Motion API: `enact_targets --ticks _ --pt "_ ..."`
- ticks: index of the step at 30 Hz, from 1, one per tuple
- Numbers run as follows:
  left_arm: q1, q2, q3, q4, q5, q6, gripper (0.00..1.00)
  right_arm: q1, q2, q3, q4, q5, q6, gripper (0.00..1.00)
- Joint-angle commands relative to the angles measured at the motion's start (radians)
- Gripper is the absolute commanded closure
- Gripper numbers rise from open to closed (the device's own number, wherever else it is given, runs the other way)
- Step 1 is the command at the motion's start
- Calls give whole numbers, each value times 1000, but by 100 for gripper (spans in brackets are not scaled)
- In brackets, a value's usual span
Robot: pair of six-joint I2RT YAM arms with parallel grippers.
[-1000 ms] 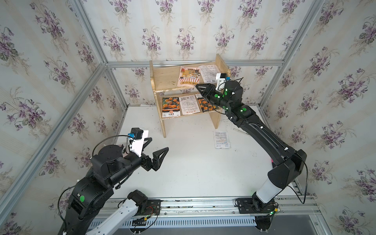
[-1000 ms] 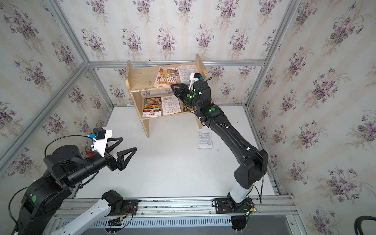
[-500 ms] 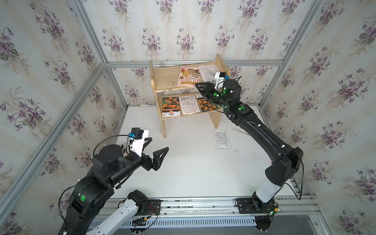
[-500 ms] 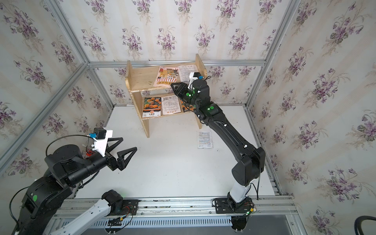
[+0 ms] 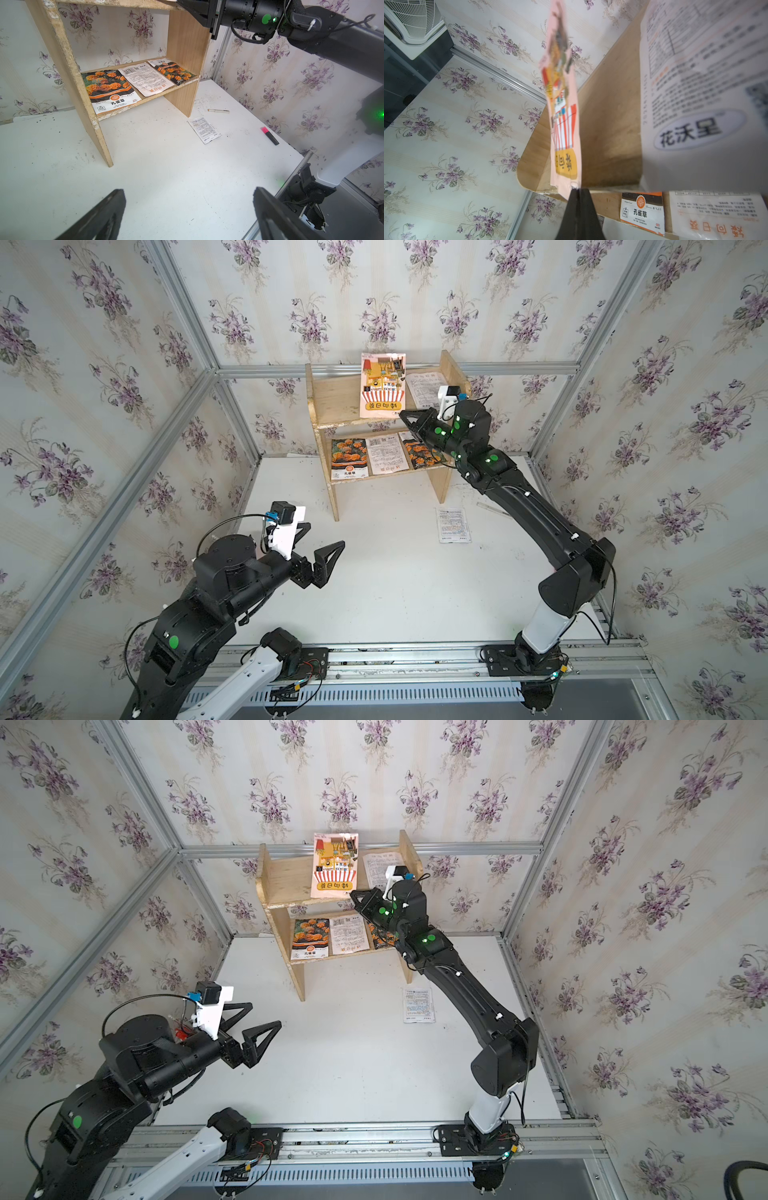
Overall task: Take the seed bag off the shelf
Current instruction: Pick up the seed packet from the shelf.
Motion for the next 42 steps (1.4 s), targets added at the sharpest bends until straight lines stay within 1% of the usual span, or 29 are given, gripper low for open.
enact_targets --ticks 1,9,18,25,32,42 --pt "0 2 -5 74 6 -66 0 -4 -23 -3 15 -21 -41 100" --pt "0 36 -25 202 47 -162 0 -4 -120 -51 -16 -66 -157 100" --pt "0 77 -106 460 75 -288 0 -4 -291 -233 -15 -149 -229 100" --pt "0 91 -196 663 81 -361 0 -3 -438 -382 -17 -250 -285 100" --pt "0 129 -251 809 104 -413 0 5 -559 -485 -19 -367 -294 100" --pt "3 173 -271 973 170 -460 0 40 -649 -590 31 -544 -268 100"
